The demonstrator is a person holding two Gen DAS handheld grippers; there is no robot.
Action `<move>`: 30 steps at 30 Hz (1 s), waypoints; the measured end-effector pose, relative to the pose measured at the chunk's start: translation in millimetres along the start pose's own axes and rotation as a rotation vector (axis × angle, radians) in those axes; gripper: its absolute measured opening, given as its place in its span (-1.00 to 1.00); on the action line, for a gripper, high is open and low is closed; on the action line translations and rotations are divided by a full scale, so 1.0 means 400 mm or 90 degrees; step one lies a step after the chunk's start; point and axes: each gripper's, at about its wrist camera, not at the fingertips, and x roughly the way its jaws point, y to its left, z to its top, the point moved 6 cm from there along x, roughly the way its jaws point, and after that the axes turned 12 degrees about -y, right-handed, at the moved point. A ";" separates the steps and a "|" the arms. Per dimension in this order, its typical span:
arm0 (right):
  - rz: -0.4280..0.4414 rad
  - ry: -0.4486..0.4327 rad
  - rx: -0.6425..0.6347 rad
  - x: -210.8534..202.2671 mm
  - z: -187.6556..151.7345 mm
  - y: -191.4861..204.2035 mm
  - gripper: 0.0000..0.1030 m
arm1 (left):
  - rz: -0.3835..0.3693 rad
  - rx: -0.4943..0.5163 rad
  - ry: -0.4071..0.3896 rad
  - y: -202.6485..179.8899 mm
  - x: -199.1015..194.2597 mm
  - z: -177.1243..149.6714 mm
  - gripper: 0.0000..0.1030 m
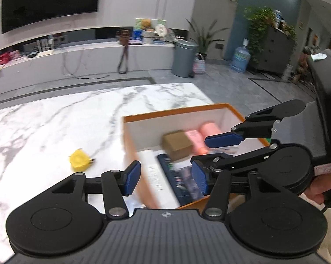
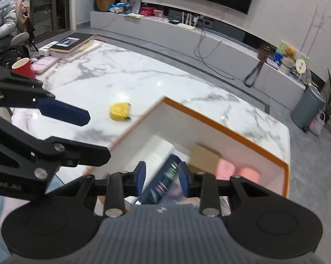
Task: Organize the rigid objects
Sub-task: 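Move both grippers back to the table and grasp the clear cube box with the right gripper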
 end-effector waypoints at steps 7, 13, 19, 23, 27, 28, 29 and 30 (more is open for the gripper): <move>0.054 0.018 -0.069 0.065 0.061 0.112 -0.37 | 0.021 -0.029 -0.007 0.142 -0.028 -0.041 0.23; 0.098 0.080 -0.135 0.163 0.070 0.185 -0.37 | 0.009 -0.032 0.038 0.220 -0.003 -0.104 0.23; 0.176 0.173 -0.255 0.242 0.034 0.271 -0.23 | 0.000 -0.014 0.088 0.260 0.020 -0.174 0.23; 0.217 0.242 -0.350 0.285 -0.002 0.298 -0.07 | -0.014 0.006 0.111 0.269 0.026 -0.221 0.29; 0.250 0.283 -0.423 0.328 -0.021 0.304 0.33 | -0.020 0.006 0.119 0.282 0.047 -0.239 0.29; 0.260 0.296 -0.433 0.339 -0.027 0.305 0.34 | -0.024 -0.001 0.117 0.287 0.049 -0.241 0.30; 0.271 0.313 -0.443 0.349 -0.036 0.306 0.35 | -0.028 -0.008 0.116 0.292 0.051 -0.245 0.31; 0.279 0.327 -0.453 0.359 -0.044 0.308 0.35 | -0.029 -0.013 0.116 0.298 0.053 -0.247 0.32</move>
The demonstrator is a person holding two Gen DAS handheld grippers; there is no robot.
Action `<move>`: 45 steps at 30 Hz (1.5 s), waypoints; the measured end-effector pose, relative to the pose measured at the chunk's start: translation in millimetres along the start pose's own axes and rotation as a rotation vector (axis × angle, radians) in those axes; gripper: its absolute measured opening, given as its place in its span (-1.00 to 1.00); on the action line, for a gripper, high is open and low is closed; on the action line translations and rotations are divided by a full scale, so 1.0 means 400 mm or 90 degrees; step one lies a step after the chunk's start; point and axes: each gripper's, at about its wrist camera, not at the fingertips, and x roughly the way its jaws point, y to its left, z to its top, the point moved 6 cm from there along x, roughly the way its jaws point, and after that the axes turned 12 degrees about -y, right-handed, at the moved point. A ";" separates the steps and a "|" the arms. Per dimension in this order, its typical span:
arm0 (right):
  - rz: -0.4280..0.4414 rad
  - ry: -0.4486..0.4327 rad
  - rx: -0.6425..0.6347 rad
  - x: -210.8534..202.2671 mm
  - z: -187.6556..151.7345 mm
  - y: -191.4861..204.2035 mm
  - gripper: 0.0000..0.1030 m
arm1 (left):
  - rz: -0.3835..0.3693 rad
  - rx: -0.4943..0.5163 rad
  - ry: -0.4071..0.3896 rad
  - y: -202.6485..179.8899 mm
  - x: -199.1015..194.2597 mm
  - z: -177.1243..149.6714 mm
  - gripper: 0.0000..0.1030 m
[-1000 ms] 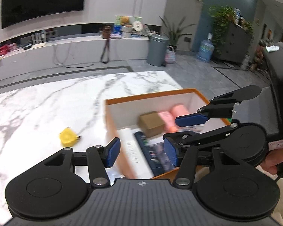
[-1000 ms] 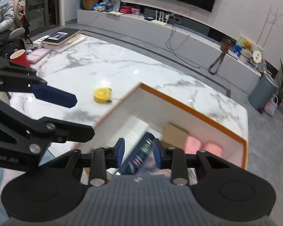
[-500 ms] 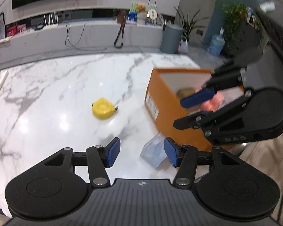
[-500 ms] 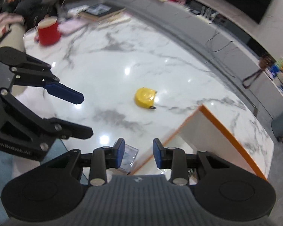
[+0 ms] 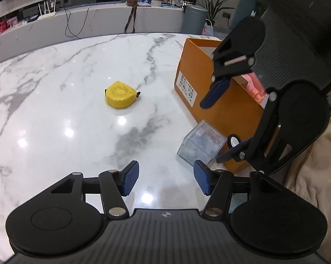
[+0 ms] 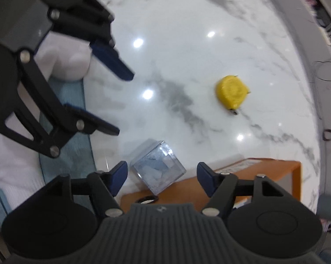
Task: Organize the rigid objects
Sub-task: 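Move both grippers back to the table and grasp the clear cube box with the right gripper, then grasp the yellow tape measure with the left gripper while the right holds the clear box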
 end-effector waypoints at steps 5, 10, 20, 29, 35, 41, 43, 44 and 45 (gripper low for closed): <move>0.023 0.039 -0.040 0.050 -0.005 0.003 0.35 | 0.002 -0.011 0.010 0.016 0.008 -0.006 0.33; 0.041 0.055 -0.041 0.084 0.001 -0.002 0.24 | 0.001 -0.010 0.025 0.020 0.022 -0.020 0.33; 0.022 0.010 -0.016 0.072 -0.003 -0.028 0.06 | 0.035 -0.040 0.035 0.050 0.047 -0.014 0.33; 0.011 -0.027 0.043 0.082 0.006 -0.143 0.06 | 0.038 0.126 -0.027 0.084 0.158 0.121 0.58; 0.035 -0.041 0.066 0.086 -0.011 -0.203 0.00 | 0.047 0.257 -0.014 0.115 0.277 0.180 0.74; 0.057 -0.050 0.070 0.089 -0.003 -0.228 0.13 | 0.003 0.368 0.039 0.117 0.360 0.174 0.74; 0.067 -0.051 0.066 0.095 -0.003 -0.232 0.13 | -0.008 0.395 0.047 0.116 0.377 0.172 0.74; 0.071 -0.052 0.064 0.097 -0.004 -0.232 0.13 | -0.015 0.408 0.054 0.115 0.386 0.169 0.75; 0.072 -0.054 0.064 0.099 -0.004 -0.232 0.13 | -0.021 0.409 0.052 0.116 0.391 0.168 0.75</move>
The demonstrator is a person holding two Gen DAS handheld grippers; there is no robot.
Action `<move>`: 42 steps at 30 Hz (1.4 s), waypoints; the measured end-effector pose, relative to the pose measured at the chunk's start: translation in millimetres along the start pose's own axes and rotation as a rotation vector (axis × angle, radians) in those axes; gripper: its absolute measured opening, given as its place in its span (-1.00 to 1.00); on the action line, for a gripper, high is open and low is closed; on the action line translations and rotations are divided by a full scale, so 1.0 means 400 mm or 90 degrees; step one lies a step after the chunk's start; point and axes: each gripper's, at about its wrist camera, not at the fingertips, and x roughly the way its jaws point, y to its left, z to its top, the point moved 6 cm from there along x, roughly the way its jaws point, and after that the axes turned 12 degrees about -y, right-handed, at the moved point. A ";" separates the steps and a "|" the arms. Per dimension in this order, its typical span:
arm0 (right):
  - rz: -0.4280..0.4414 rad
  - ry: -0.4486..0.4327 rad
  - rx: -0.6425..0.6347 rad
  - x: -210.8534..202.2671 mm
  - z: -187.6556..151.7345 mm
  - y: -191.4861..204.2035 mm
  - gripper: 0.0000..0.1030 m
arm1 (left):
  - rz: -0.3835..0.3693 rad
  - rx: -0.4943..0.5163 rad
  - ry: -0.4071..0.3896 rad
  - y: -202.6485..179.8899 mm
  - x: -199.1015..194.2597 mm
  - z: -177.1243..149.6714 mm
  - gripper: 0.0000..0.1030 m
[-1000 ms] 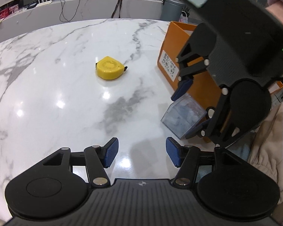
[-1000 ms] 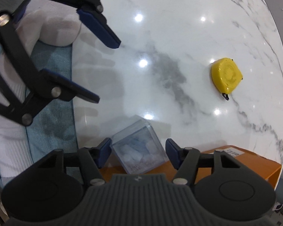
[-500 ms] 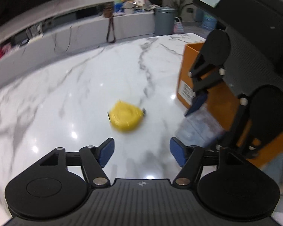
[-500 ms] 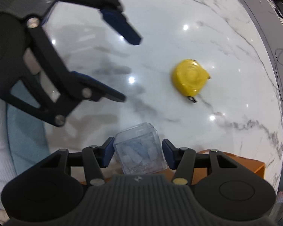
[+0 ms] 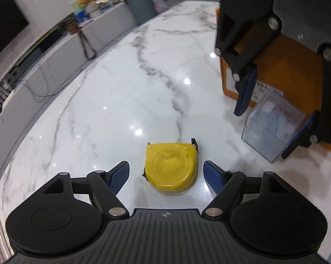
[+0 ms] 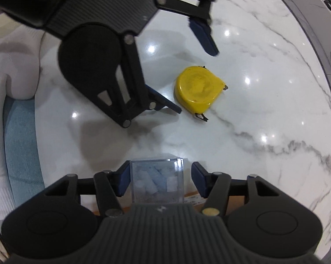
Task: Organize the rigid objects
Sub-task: 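Grasp the yellow tape measure with the left gripper while the right holds the clear box, then carry the tape measure and clear box over the orange box with both grippers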
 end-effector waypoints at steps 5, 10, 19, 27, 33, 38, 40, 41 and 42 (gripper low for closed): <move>0.008 -0.004 0.006 -0.002 0.001 -0.016 0.13 | -0.024 -0.084 0.007 0.022 0.020 0.001 0.62; 0.014 0.004 0.011 0.010 -0.008 -0.023 0.10 | -0.036 -0.146 0.012 0.029 0.023 -0.003 0.30; 0.006 0.004 0.021 0.008 -0.011 0.011 -0.09 | -0.012 -0.193 0.059 -0.002 -0.030 -0.018 0.25; 0.011 -0.006 0.015 0.000 -0.007 0.052 0.15 | 0.002 -0.178 0.065 -0.064 -0.107 -0.072 0.40; -0.003 0.008 0.019 0.003 -0.008 0.059 0.11 | 0.002 -0.235 0.050 -0.046 -0.089 -0.077 0.54; -0.004 0.024 0.028 0.014 -0.013 0.061 -0.08 | -0.011 -0.248 0.035 -0.040 -0.087 -0.072 0.31; -0.005 0.024 0.029 0.012 -0.011 0.063 -0.09 | -0.010 -0.248 0.035 -0.041 -0.087 -0.070 0.28; -0.005 0.024 0.030 0.011 -0.011 0.064 -0.09 | -0.010 -0.247 0.034 -0.041 -0.087 -0.070 0.28; -0.007 0.023 0.030 0.011 -0.011 0.065 -0.09 | -0.009 -0.246 0.034 -0.042 -0.088 -0.068 0.28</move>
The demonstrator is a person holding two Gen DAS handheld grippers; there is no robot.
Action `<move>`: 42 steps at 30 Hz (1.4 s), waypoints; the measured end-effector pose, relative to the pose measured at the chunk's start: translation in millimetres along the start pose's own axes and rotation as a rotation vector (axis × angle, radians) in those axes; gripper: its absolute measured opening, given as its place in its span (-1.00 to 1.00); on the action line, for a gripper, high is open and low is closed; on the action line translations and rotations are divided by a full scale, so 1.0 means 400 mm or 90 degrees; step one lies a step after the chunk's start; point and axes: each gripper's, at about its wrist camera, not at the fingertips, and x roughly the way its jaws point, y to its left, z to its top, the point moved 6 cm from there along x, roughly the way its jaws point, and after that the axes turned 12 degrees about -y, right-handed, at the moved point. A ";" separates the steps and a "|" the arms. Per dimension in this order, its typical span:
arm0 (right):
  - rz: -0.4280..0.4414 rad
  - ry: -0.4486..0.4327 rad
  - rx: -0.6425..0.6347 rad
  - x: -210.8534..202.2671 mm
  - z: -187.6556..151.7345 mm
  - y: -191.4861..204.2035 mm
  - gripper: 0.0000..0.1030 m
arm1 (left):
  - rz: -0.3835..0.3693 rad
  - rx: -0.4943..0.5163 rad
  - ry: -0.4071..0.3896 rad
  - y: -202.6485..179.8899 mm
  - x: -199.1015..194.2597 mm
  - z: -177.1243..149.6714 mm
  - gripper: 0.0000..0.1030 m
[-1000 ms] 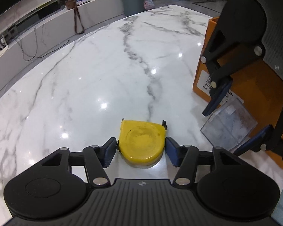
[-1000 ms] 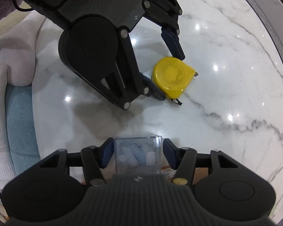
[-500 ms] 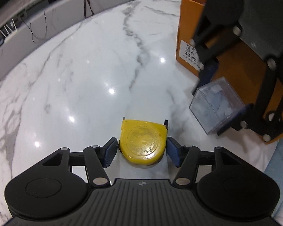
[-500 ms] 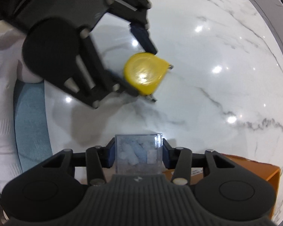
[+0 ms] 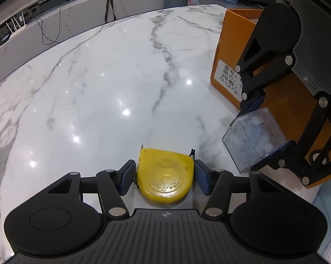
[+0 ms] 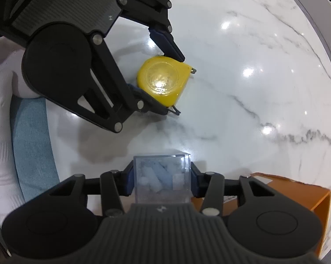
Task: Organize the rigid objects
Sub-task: 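Carry the tape measure and clear box over the orange box with both grippers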
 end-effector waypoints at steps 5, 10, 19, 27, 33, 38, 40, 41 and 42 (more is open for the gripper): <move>-0.008 -0.007 0.002 0.008 -0.005 0.002 -0.09 | 0.011 -0.001 -0.001 -0.013 -0.009 -0.004 0.21; -0.015 -0.028 -0.001 -0.019 -0.001 0.010 -0.09 | 0.027 -0.018 -0.014 -0.011 -0.036 -0.002 0.21; -0.035 -0.098 -0.013 -0.156 0.030 0.055 -0.09 | 0.056 -0.005 -0.069 -0.046 -0.194 0.058 0.21; -0.099 -0.154 -0.031 -0.359 -0.020 0.112 -0.09 | 0.052 0.018 -0.129 -0.164 -0.343 0.145 0.21; -0.153 -0.145 -0.025 -0.478 -0.145 0.140 -0.09 | 0.012 0.062 -0.172 -0.306 -0.394 0.218 0.21; -0.192 -0.121 0.014 -0.549 -0.273 0.130 -0.09 | -0.034 0.089 -0.182 -0.427 -0.366 0.266 0.21; -0.207 -0.104 0.033 -0.565 -0.328 0.120 -0.09 | -0.051 0.103 -0.176 -0.470 -0.337 0.275 0.21; -0.213 -0.094 0.041 -0.567 -0.356 0.113 -0.09 | -0.058 0.112 -0.171 -0.487 -0.318 0.277 0.21; -0.219 -0.083 0.046 -0.567 -0.378 0.107 -0.09 | -0.061 0.121 -0.165 -0.503 -0.297 0.280 0.21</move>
